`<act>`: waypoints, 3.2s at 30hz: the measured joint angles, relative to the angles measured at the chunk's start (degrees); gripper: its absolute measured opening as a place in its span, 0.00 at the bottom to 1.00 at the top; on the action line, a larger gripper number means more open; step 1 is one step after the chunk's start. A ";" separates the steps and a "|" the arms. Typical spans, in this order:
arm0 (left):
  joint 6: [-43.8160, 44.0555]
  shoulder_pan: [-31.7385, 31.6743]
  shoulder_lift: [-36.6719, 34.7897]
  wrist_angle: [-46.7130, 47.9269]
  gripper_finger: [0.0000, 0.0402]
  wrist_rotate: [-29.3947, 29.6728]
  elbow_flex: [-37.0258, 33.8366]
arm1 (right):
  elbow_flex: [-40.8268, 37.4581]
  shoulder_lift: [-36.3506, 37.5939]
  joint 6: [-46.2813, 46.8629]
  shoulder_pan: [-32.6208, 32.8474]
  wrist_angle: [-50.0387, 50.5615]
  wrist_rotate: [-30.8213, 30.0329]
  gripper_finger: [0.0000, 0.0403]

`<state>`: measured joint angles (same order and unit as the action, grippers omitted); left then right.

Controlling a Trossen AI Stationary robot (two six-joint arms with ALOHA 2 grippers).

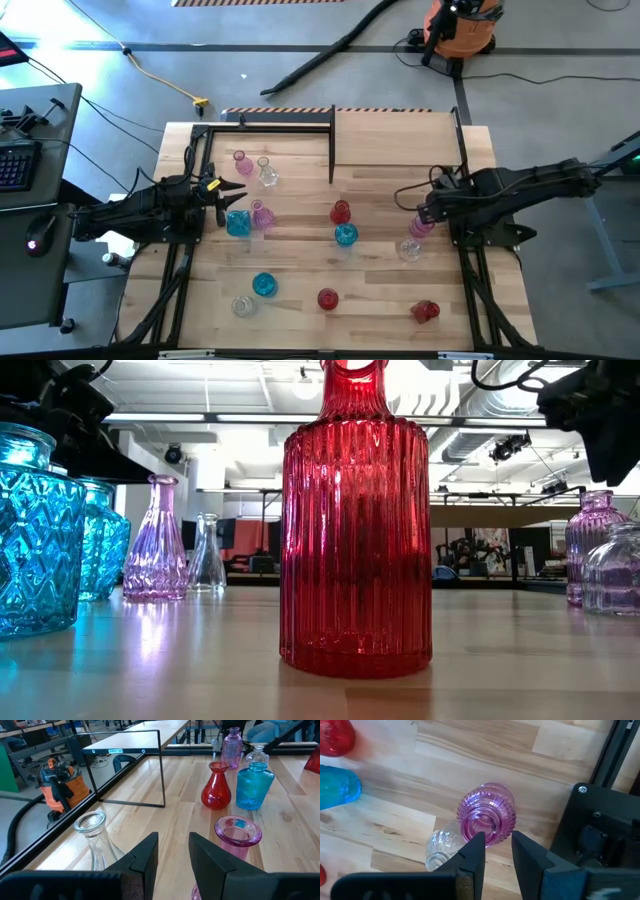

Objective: Sort vases onto shelf
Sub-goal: Put the bottom right purple vase on the shelf

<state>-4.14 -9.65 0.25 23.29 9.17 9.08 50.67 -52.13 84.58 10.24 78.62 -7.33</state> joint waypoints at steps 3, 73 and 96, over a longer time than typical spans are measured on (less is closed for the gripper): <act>0.00 0.00 0.00 0.00 0.25 -0.02 -0.01 | -0.02 -0.79 0.00 0.00 -0.20 0.00 0.19; -0.06 -0.01 0.00 0.00 0.25 -0.01 0.00 | 10.31 -3.68 1.83 -3.04 1.04 1.79 0.00; 0.00 0.00 0.00 -0.02 0.25 0.00 0.00 | 23.77 -3.70 -12.63 -18.67 6.74 7.37 0.00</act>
<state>-4.14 -9.65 0.25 23.27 9.17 9.08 74.44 -55.83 71.95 -8.43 85.37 0.03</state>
